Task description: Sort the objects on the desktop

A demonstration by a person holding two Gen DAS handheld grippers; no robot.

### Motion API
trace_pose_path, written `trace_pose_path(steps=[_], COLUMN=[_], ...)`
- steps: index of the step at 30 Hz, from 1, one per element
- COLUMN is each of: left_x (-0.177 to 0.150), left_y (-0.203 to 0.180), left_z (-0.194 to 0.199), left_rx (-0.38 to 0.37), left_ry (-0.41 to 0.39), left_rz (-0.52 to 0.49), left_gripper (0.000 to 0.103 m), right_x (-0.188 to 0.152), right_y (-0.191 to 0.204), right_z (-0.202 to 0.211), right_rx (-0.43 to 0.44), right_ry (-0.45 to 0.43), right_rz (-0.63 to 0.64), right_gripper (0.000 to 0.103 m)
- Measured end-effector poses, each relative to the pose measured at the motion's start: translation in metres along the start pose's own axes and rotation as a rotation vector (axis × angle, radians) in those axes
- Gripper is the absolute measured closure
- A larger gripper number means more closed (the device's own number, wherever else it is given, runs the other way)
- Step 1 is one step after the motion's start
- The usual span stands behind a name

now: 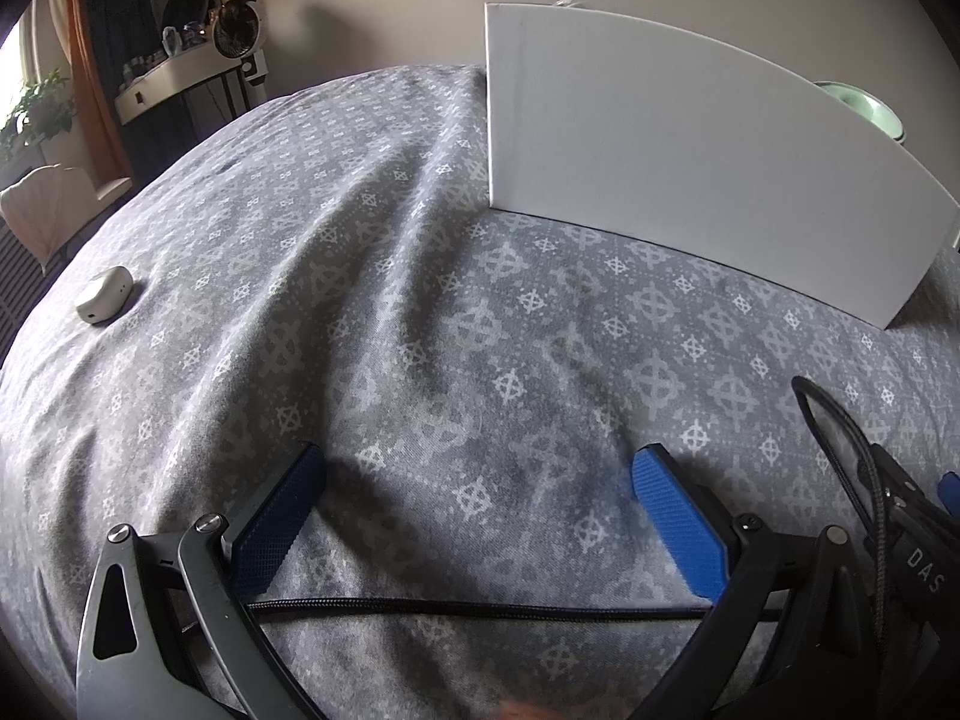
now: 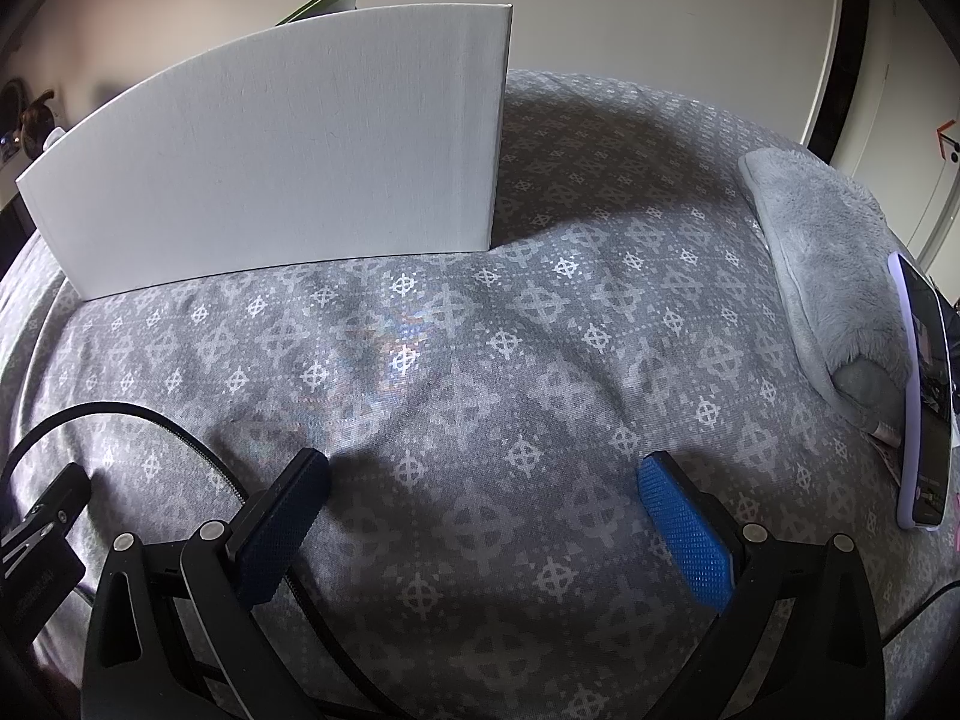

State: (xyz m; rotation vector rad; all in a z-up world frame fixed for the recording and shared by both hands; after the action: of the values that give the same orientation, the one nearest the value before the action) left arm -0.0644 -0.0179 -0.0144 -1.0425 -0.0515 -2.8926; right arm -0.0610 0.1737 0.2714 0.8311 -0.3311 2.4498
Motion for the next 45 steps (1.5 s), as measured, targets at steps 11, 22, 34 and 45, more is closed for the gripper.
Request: trace_pose_path(steps=[11, 22, 34, 45], left_x=[-0.022, -0.019, -0.02, -0.02], left_y=[-0.008, -0.009, -0.007, -0.007], left_z=[0.017, 0.015, 0.015, 0.013], left_rx=[-0.097, -0.082, -0.079, -0.082], left_ry=[-0.016, -0.018, -0.018, -0.017], left_rz=[-0.077, -0.088, -0.09, -0.088], left_gripper=[0.0, 0.0, 0.0, 0.0], right_x=[0.0, 0.0, 0.0, 0.0], right_y=[-0.003, -0.004, -0.004, -0.004], right_z=[-0.001, -0.002, -0.001, -0.001], right_rx=[0.006, 0.004, 0.003, 0.003], right_ry=[-0.001, -0.001, -0.001, -0.001], right_rz=[-0.005, -0.003, -0.003, -0.003], right_gripper=[0.0, 0.0, 0.0, 0.0])
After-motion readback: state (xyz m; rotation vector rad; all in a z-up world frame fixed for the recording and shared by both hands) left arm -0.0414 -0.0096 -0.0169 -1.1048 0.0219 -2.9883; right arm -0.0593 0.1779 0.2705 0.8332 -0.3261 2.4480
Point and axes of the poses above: each gripper's, at about its wrist camera, not at the fingertips, and z roughly against the way its jaws point, y to its left, x to its top, the point moved 2 cm from there along -z, roughly the way its jaws point, and after that the axes turned 1 degree about -x, right-handed, at the moved point
